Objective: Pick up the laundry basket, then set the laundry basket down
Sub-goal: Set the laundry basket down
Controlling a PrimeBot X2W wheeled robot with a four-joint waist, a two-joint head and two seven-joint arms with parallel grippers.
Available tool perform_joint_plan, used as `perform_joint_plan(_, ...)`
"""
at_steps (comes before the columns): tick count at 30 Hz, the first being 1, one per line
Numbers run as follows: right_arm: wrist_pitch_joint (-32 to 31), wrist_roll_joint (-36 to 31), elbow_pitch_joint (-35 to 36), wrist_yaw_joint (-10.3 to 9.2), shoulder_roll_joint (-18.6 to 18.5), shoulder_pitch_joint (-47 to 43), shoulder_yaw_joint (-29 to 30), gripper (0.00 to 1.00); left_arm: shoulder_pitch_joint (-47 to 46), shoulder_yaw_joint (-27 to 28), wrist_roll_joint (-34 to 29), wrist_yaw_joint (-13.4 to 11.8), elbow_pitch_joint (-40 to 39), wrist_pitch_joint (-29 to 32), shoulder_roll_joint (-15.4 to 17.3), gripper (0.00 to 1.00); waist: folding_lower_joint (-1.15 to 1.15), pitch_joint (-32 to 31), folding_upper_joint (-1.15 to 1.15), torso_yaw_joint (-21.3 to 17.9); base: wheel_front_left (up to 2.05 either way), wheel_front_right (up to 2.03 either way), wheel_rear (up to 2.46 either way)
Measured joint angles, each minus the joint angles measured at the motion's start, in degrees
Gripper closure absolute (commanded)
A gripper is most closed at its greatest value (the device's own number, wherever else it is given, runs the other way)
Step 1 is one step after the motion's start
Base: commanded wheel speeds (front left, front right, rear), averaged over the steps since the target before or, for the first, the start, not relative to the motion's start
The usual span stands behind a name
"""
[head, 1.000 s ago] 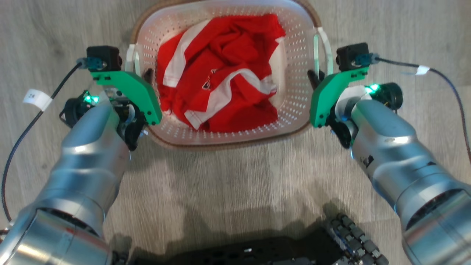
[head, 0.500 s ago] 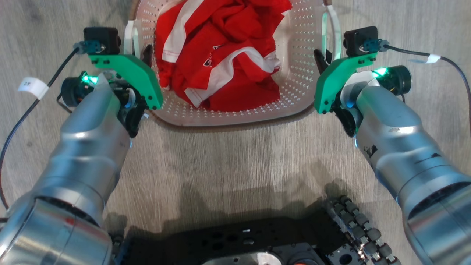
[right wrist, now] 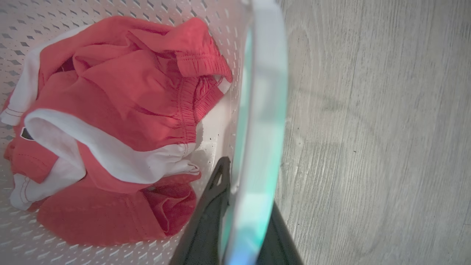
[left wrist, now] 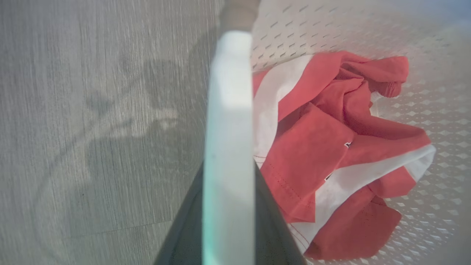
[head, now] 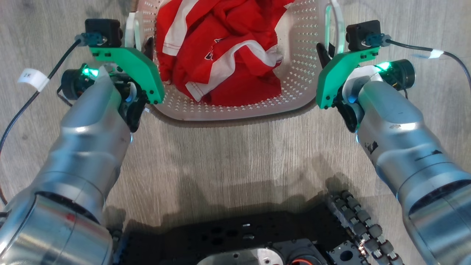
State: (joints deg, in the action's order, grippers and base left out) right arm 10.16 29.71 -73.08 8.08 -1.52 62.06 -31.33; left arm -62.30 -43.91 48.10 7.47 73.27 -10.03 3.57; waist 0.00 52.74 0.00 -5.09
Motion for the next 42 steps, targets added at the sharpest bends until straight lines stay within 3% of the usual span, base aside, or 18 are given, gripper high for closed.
perform_joint_plan(33, 1.6, -1.1, 0.0, 0.00, -0.2, 0.1, 0.1, 1.00, -0.9, -3.9, 4.5, -0.4, -0.2, -0.1, 0.1, 1.00, 0.00, 1.8, 0.00, 0.8, 0.00, 0.00, 0.00)
perform_joint_plan(34, 1.9, -1.4, 0.0, 0.00, -0.2, 0.1, -0.1, 0.66, -0.9, -3.9, 4.7, -0.4, -0.5, -0.1, 0.1, 1.00, 0.00, 1.8, 0.00, 0.8, 0.00, 0.00, 0.00)
perform_joint_plan(35, 2.5, -2.1, 0.0, -0.01, -0.3, 0.1, -0.5, 0.00, -0.9, -4.1, 5.0, -0.4, -0.5, -0.2, 0.1, 0.54, 0.00, 1.8, 0.00, 0.9, 0.00, 0.00, 0.00)
perform_joint_plan(36, 2.9, -2.7, -0.1, -0.05, -0.5, 0.1, -0.6, 0.00, -0.9, -4.7, 4.8, -0.3, -0.5, -0.2, 0.3, 0.00, 0.00, 1.8, 0.00, 0.9, 0.00, 0.00, 0.00)
perform_joint_plan(42, 3.6, -2.9, 0.0, -0.10, -1.8, 0.1, -0.7, 0.00, -0.9, -5.8, 5.2, 0.1, -0.6, -0.5, 1.1, 0.00, 0.00, 1.4, 0.00, 1.1, 0.00, 0.00, 0.00)
